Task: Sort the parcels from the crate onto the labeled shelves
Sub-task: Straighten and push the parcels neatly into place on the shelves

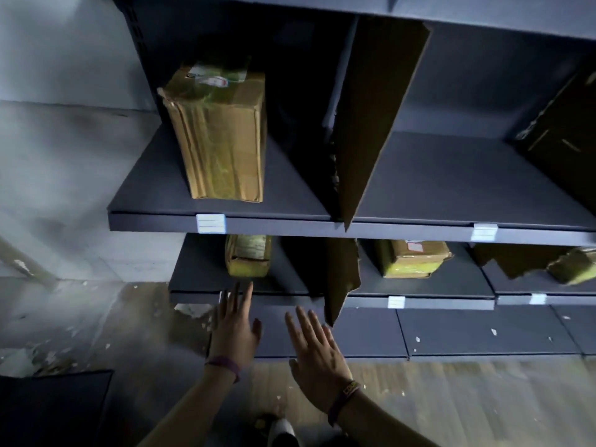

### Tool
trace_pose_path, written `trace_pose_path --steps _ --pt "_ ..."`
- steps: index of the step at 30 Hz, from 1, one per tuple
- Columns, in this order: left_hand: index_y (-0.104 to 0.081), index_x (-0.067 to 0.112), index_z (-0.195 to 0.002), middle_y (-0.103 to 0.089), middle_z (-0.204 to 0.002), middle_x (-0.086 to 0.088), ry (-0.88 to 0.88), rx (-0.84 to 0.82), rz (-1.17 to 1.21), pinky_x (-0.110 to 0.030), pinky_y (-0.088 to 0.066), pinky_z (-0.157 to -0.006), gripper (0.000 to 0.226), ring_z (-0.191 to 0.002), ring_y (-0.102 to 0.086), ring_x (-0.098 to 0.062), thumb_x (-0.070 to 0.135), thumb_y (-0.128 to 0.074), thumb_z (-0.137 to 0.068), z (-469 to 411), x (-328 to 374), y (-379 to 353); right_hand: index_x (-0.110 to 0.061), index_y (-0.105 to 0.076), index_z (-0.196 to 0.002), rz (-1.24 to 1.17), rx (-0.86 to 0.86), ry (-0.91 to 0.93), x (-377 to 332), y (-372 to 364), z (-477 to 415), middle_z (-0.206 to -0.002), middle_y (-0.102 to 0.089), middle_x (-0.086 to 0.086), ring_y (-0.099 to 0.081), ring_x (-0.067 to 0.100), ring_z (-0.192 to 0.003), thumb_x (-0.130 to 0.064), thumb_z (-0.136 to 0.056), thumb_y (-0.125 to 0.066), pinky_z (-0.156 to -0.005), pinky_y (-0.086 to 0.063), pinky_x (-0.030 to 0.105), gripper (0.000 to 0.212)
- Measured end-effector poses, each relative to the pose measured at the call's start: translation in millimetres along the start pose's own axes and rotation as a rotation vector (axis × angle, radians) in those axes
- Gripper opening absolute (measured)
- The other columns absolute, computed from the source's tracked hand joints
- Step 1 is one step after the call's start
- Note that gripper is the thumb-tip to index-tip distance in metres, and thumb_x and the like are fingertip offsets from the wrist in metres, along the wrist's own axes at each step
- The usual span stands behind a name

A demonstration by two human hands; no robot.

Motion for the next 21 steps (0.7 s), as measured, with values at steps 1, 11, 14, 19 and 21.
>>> trace_pose_path --steps 1,11,14,19,21 --pt "-0.021 0.021 -0.152 -0.026 -0.157 -0.010 -0.015 -0.019 0.005 -0.053 -0.027 -0.113 0.080 -0.145 -0.019 -0.034 0.026 -0.064 -0.084 2.4 7.5 -8.3 -0.032 0.028 -0.144 -0.014 -0.022 -0.019 8.9 -3.0 4.9 -0.153 0.022 0.000 0.017 0.027 -0.145 -0.018 -0.096 -0.046 -0.108 0.015 0.041 0.089" --pt "-0.001 0.028 -0.153 0.002 -0.162 -0.005 0.051 -0.135 -0.087 -0.052 -0.012 -0.118 0.078 -0.149 0.004 -0.027 0.029 -0.050 -0.092 -34.0 15.1 -26.7 -0.027 0.022 -0.146 -0.107 -0.022 -0.060 26.9 -4.9 1.5 -0.147 0.030 -0.003 0.026 0.018 -0.139 -0.018 -0.098 -0.044 -0.114 0.009 0.032 0.082" --pt "0.003 0.032 -0.153 0.010 -0.161 0.000 0.071 -0.206 -0.116 -0.055 -0.011 -0.118 0.081 -0.148 0.009 -0.025 0.027 -0.049 -0.091 -54.2 1.1 -34.0 -0.030 0.025 -0.141 -0.130 -0.049 -0.065 30.0 -19.0 6.3 -0.150 0.028 -0.003 0.025 0.017 -0.140 -0.019 -0.098 -0.044 -0.115 0.007 0.030 0.083" --pt "0.003 0.035 -0.152 0.009 -0.161 -0.003 0.067 -0.255 -0.175 -0.055 -0.017 -0.115 0.084 -0.148 0.005 -0.029 0.030 -0.052 -0.089 -81.7 -6.5 -47.5 -0.020 -0.010 -0.153 -0.017 -0.111 -0.110 57.4 -38.2 34.3 -0.157 -0.022 0.010 -0.027 0.030 -0.142 -0.027 -0.070 -0.073 -0.109 -0.029 0.039 0.105" --pt "-0.001 0.036 -0.152 0.011 -0.161 -0.005 0.055 -0.252 -0.172 -0.053 -0.018 -0.114 0.083 -0.148 0.003 -0.031 0.029 -0.054 -0.089 -85.2 4.1 -52.1 -0.017 -0.026 -0.151 0.039 -0.084 -0.162 80.2 -34.7 44.0 -0.149 -0.044 0.010 -0.044 0.030 -0.134 -0.032 -0.055 -0.082 -0.099 -0.042 0.040 0.112"
Point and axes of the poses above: each hand's wrist, its own z-axis away from the middle knuckle, its own y-axis out of the back of the hand, x = y × z, the point moved 10 cm from there along -z, towards the middle knuckle
